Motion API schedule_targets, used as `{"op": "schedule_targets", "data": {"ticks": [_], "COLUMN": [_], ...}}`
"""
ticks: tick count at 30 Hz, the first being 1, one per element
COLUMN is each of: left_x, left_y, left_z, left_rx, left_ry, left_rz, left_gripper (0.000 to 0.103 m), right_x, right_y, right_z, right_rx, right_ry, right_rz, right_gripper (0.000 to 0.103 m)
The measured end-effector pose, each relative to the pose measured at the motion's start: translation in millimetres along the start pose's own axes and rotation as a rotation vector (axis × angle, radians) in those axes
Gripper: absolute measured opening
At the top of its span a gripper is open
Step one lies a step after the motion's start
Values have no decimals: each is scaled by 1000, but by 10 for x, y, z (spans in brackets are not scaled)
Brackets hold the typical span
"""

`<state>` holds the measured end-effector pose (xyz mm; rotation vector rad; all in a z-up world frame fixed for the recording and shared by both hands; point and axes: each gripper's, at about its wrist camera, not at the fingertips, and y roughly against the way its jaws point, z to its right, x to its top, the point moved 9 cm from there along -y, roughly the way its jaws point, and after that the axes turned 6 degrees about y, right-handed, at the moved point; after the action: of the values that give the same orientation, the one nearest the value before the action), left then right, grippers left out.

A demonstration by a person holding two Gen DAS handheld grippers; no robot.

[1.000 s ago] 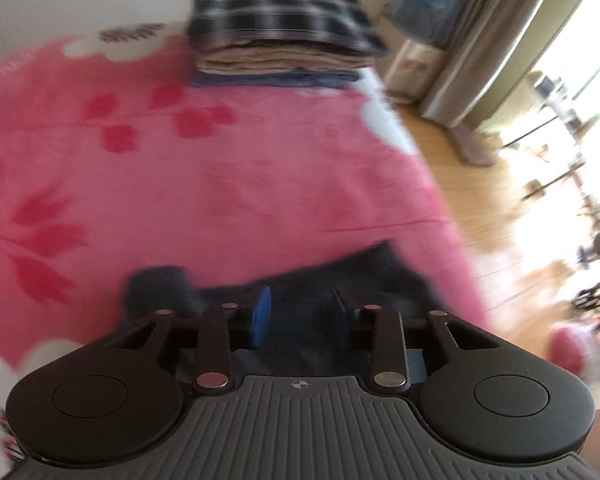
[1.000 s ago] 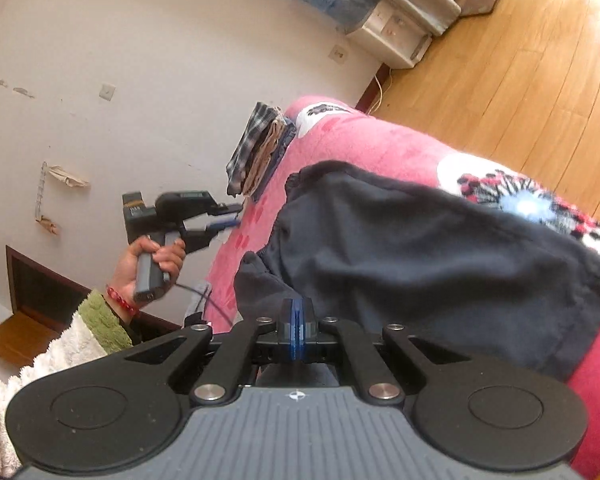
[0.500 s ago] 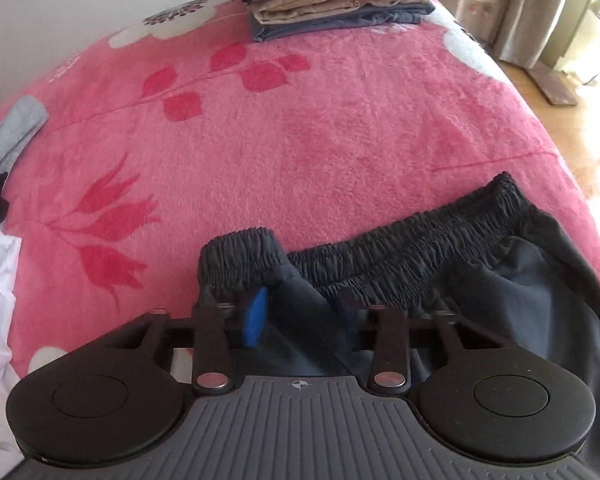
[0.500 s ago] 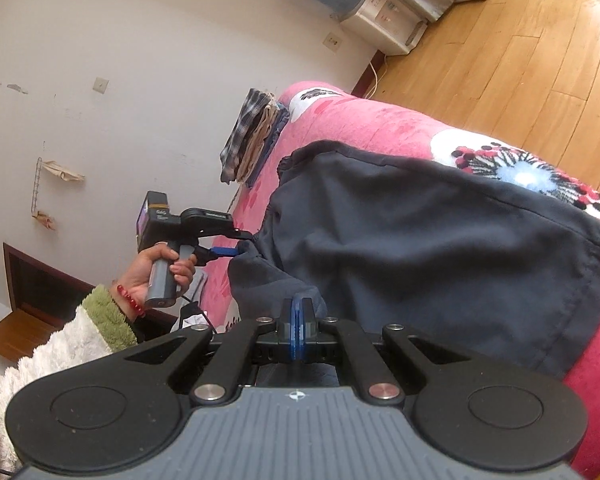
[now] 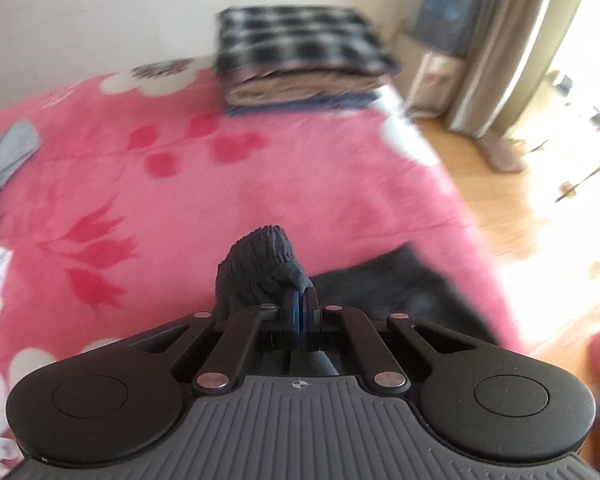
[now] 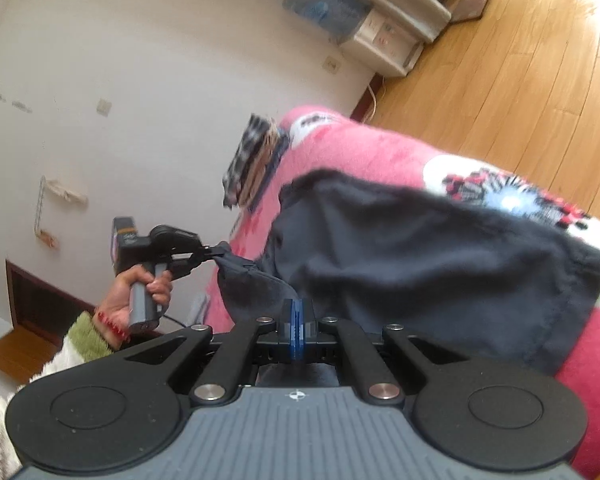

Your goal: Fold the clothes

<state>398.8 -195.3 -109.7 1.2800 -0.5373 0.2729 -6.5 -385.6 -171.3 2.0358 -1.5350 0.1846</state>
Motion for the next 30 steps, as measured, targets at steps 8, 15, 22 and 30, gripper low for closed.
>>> {"op": "schedule_targets", "data": {"ticks": [8, 15, 22, 30], "left_x": [-65, -124, -277, -297], "left_y": [-255, -559, -837, -478], "left_z": [736, 1001, 1177, 897], "left_rx": [-97, -109, -225, -353], "left_ry": [8, 6, -28, 66], "left_rz": [-16, -33, -41, 10], "left_gripper": [0, 0, 3, 50], "right_x": [234, 389, 401, 394], "right_y": [343, 507, 497, 506], "right_z": [147, 370, 555, 816], "right_rx": [-45, -64, -106, -156], "right_ry": [-26, -77, -101, -173], "right_rz": [116, 172, 179, 200], "right_gripper": [1, 1, 0, 0]}}
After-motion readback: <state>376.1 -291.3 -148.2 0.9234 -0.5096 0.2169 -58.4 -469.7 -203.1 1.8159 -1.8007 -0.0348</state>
